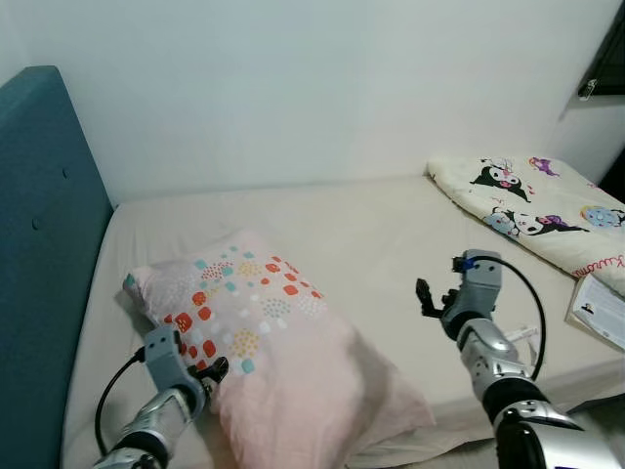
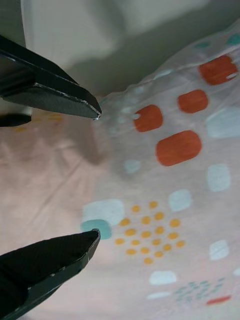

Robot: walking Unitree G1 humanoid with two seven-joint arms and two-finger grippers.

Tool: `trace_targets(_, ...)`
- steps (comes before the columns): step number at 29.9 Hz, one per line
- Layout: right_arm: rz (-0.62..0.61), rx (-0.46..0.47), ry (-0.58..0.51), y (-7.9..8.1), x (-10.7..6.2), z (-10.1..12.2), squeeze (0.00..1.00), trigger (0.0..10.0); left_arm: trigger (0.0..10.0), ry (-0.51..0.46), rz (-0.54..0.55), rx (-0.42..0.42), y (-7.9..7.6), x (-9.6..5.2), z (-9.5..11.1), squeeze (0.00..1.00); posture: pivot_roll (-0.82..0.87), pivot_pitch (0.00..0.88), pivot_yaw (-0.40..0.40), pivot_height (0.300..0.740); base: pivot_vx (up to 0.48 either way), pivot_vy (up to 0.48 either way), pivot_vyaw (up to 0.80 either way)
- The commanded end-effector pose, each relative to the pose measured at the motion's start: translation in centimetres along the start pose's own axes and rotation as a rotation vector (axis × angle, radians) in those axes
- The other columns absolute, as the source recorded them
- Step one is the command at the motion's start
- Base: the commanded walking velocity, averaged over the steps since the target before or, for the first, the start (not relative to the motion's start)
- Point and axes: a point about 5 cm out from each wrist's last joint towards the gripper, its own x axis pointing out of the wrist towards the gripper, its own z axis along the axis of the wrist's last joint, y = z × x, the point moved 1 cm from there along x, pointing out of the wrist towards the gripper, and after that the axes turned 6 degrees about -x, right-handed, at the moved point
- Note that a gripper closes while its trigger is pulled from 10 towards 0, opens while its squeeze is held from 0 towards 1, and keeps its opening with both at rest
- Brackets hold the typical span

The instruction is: Clean up the room

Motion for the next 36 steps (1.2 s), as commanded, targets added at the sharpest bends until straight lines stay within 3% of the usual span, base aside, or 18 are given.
trace_targets(1, 0.004, 0.008, -0.003, 0.1, 0.1, 0.2, 0.00, 10.0, 10.0, 0.022, -0.045, -0.025, 0.1, -0.2, -0.3, 0.00, -0.05, 0.000, -0.035, 0.680, 0.000, 0.000, 0.00)
trace_targets(2, 0.004, 0.008, -0.003, 0.1, 0.1, 0.2, 0.00, 10.0, 10.0, 0.022, -0.045, -0.025, 0.1, -0.2, -0.3, 0.00, -0.05, 0.000, -0.035, 0.680, 0.000, 0.000, 0.00)
trace_targets(4, -0.012, 0.034, -0.001, -0.3, 0.0, 0.2, 0.00, 10.0, 10.0, 0.037, -0.111, -0.128, 0.1, -0.5, -0.7, 0.00, -0.05, 0.000, -0.038, 0.670, 0.000, 0.000, 0.00)
trace_targets(6, -0.018, 0.043, 0.002, -0.5, 0.0, 0.1, 0.00, 10.0, 10.0, 0.045, -0.162, -0.175, -0.3, -0.5, -1.0, 0.00, -0.04, 0.000, -0.039, 0.665, 0.000, 0.000, 0.00)
trace_targets(8, -0.018, 0.043, 0.002, -0.5, 0.0, 0.1, 0.00, 10.0, 10.0, 0.045, -0.162, -0.175, -0.3, -0.5, -1.0, 0.00, -0.04, 0.000, -0.039, 0.665, 0.000, 0.000, 0.00)
trace_targets(9, -0.022, 0.048, 0.005, -0.7, 0.0, 0.0, 0.00, 10.0, 10.0, 0.063, -0.219, -0.191, -0.9, -0.5, -1.5, 0.00, -0.04, 0.000, -0.040, 0.660, 0.000, 0.000, 0.00)
trace_targets(11, -0.022, 0.048, 0.005, -0.7, 0.0, 0.0, 0.00, 10.0, 10.0, 0.063, -0.219, -0.191, -0.9, -0.5, -1.5, 0.00, -0.04, 0.000, -0.040, 0.660, 0.000, 0.000, 0.00)
trace_targets(13, -0.026, 0.049, 0.010, -0.8, -0.1, 0.0, 0.00, 10.0, 10.0, 0.121, -0.305, -0.180, -2.6, -0.2, -2.6, 0.00, -0.04, 0.000, -0.043, 0.650, 0.000, 0.000, 0.00)
trace_targets(16, -0.027, 0.054, 0.013, -0.8, 0.0, 0.0, 0.00, 10.0, 10.0, 0.147, -0.308, -0.161, -3.4, 0.1, -2.9, 0.00, -0.04, 0.000, -0.045, 0.640, 0.000, 0.000, 0.00)
trace_targets(27, -0.003, 0.045, 0.032, -0.5, -0.2, -0.6, 0.00, 10.0, 10.0, 0.163, -0.348, -0.165, -3.6, 0.0, -2.6, 0.00, -0.04, 0.000, -0.043, 0.615, 0.000, 0.000, 0.00)
trace_targets(31, 0.070, 0.056, 0.066, 0.3, -0.9, -2.6, 0.00, 10.0, 10.0, 0.146, -0.457, -0.183, -4.7, 0.0, -1.5, 0.00, -0.04, 0.000, -0.038, 0.595, 0.000, 0.000, 0.00)
trace_targets(36, 0.136, 0.098, 0.083, 1.1, -1.3, -3.7, 0.00, 10.0, 10.0, 0.142, -0.477, -0.182, -5.0, 0.1, -1.1, 0.00, -0.04, 0.000, -0.030, 0.575, 0.000, 0.000, 0.00)
